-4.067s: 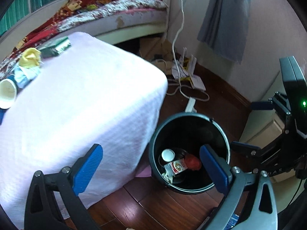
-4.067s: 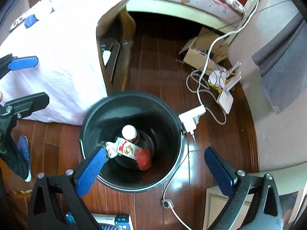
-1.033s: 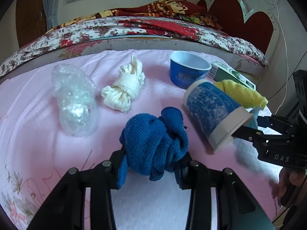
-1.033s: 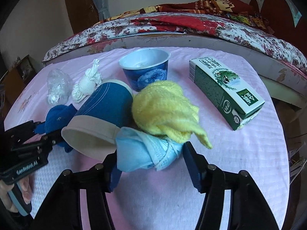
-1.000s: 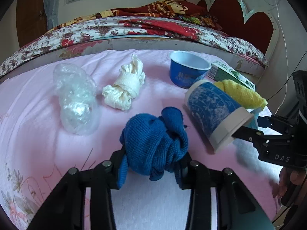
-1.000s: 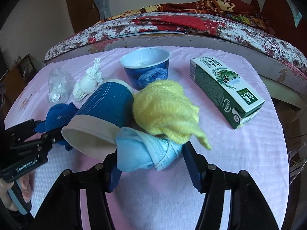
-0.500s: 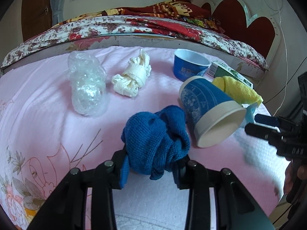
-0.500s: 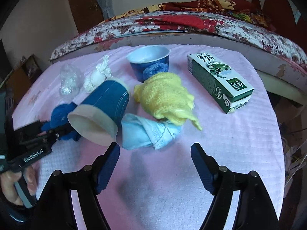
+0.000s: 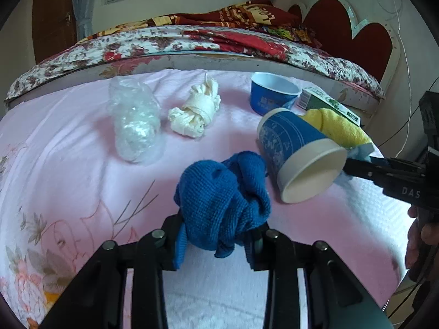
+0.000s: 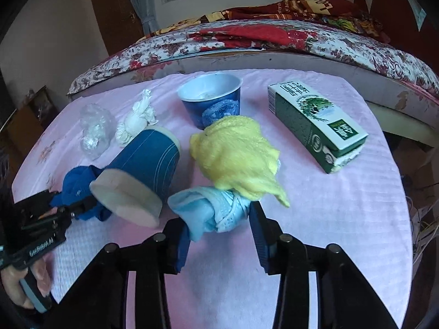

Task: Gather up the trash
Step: 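Grasp the blue socks with the left tool while the right tool grasps the light-blue cloth, then carry the socks and light-blue cloth over the black bin and open both tools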

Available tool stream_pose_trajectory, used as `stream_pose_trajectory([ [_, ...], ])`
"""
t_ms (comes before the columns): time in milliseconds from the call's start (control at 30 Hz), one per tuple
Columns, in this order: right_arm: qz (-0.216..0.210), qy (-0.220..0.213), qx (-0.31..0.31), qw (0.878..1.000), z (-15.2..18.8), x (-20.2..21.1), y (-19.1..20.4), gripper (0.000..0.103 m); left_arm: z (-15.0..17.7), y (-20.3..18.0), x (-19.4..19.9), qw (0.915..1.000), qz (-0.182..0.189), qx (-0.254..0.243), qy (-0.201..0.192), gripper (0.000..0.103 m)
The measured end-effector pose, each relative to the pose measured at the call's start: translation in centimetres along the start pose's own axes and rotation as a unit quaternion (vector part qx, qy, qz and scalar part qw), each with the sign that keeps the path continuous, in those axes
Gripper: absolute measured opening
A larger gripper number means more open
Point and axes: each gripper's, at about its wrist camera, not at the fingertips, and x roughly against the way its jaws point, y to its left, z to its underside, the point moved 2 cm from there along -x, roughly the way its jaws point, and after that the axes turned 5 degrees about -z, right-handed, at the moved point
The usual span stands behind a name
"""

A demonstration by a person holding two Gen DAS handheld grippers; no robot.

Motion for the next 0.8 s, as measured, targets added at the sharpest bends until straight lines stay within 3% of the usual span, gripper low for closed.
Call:
stream_pose_trajectory([
  [333, 0.008, -0.010, 0.004, 1.000, 2.7, 5.5, -0.5, 0.042, 2.4, -1.9, 4.1, 0.9999, 0.004, -0.008, -0.015, 0.035],
  [800, 0.035, -0.052, 0.017, 0.998, 4.8, 13.2, 0.3, 0.042, 2.5, -6.7, 8.1, 0.9982, 0.030, -0.025, -0.046, 0.035],
])
